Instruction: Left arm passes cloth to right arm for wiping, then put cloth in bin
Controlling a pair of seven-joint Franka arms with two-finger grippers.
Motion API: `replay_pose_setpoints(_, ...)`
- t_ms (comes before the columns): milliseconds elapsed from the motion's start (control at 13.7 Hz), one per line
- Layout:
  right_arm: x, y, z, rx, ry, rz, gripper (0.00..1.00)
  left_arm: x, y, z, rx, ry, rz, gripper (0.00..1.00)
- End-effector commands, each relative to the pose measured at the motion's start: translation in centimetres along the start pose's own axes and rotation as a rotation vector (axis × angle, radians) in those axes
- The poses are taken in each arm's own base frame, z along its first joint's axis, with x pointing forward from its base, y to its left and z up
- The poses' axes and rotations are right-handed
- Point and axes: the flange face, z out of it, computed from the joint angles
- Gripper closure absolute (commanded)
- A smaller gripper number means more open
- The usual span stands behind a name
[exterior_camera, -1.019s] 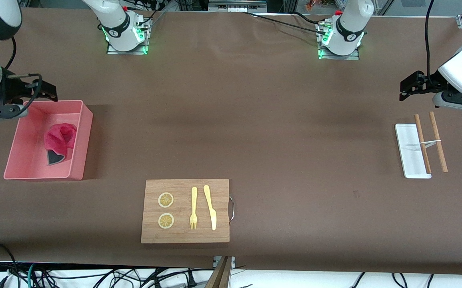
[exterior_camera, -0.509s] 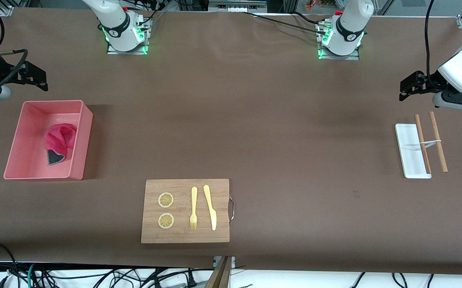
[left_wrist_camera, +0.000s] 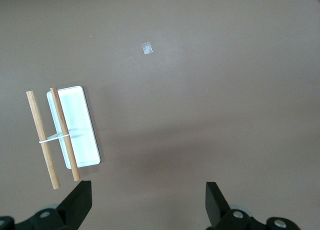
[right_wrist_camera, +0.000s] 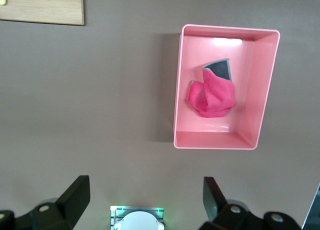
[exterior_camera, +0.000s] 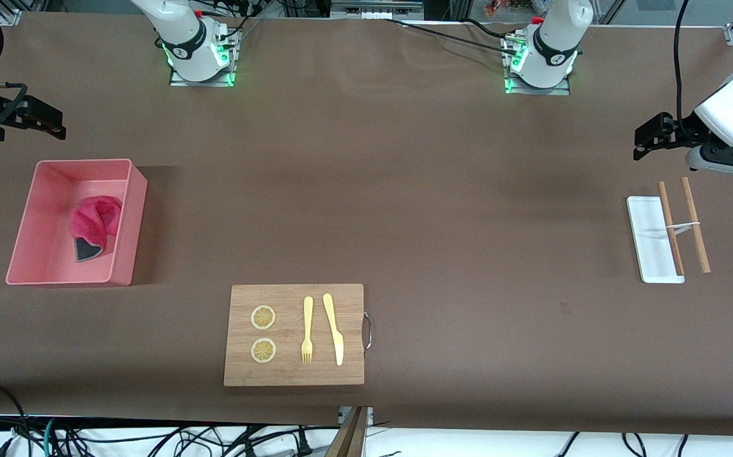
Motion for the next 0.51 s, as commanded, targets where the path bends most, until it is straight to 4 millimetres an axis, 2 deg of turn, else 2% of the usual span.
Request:
replay_pose_setpoints(0, -0.21, 0.86, -0.16, 0.009, -0.011, 0.029, 0.00, -0.32, -0.44, -0.46, -0.003, -0.001, 0.012, 0.00)
replay_pose_setpoints(218, -0.16, 0.88, -0.20, 0.008, -0.006, 0.031, 0.00, -0.22, 0.25, -0.46, -0.004, -0.001, 0.015, 0.00)
replay_pose_setpoints(437, -0.09, 0.84, -0.31, 0.006, -0.005, 0.033, 0.00, -0.24, 0.08, -0.46, -0.004, -0.001, 0.015, 0.00)
